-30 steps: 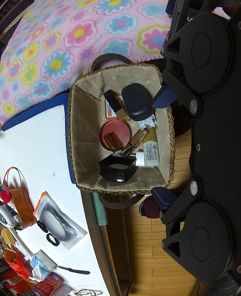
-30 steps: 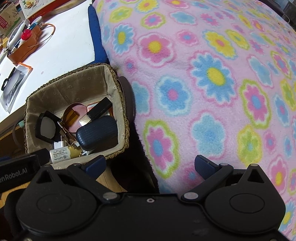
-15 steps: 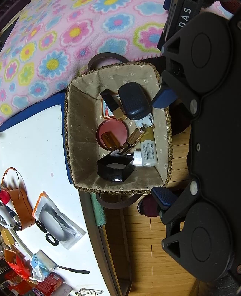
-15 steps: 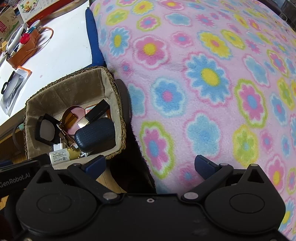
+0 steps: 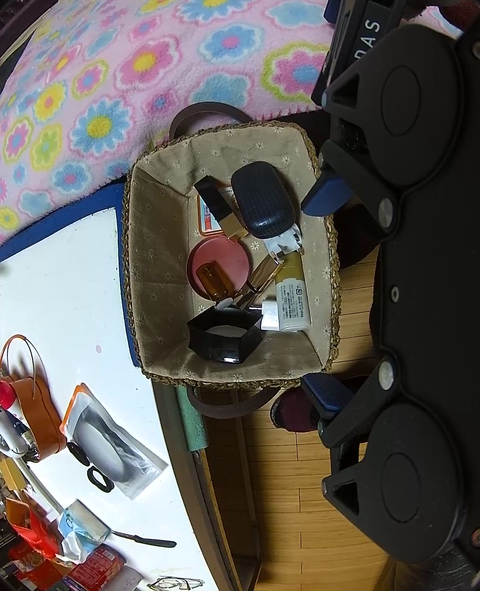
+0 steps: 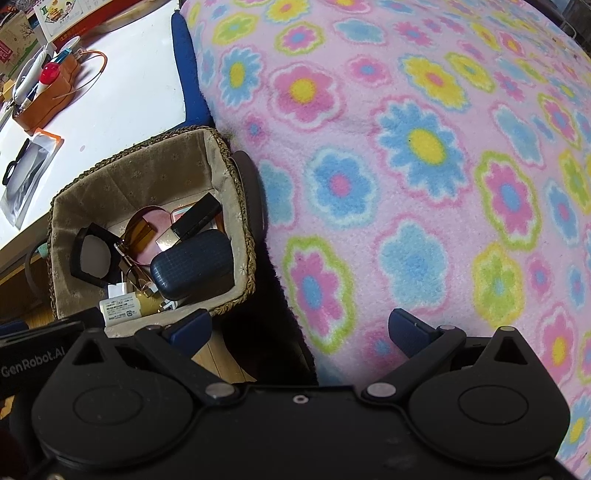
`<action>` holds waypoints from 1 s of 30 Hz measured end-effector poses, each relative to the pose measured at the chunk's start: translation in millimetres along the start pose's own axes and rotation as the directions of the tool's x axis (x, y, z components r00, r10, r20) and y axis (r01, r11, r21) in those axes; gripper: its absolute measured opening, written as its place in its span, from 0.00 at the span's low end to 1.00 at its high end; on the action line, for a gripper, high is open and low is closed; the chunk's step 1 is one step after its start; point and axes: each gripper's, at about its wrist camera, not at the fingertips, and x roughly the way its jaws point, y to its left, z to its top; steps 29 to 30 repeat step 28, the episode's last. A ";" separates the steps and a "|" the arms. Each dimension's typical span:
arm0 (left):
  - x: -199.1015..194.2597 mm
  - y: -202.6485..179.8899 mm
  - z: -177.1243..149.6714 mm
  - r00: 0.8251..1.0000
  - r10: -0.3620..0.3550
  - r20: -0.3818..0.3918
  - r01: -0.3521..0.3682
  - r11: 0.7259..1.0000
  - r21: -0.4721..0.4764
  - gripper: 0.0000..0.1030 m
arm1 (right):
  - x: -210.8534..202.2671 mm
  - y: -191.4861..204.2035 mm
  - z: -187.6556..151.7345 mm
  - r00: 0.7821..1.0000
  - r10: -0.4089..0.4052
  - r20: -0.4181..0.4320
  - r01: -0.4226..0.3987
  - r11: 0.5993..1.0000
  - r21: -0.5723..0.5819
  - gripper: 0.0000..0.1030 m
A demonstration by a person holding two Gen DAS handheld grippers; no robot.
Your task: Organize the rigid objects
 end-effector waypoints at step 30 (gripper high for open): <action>2.1 0.1 -0.1 1.000 0.010 -0.013 -0.010 1.000 -0.004 0.86 | 2.0 -1.4 -1.8 1.000 0.009 -0.013 -0.009 1.000 -0.007 1.00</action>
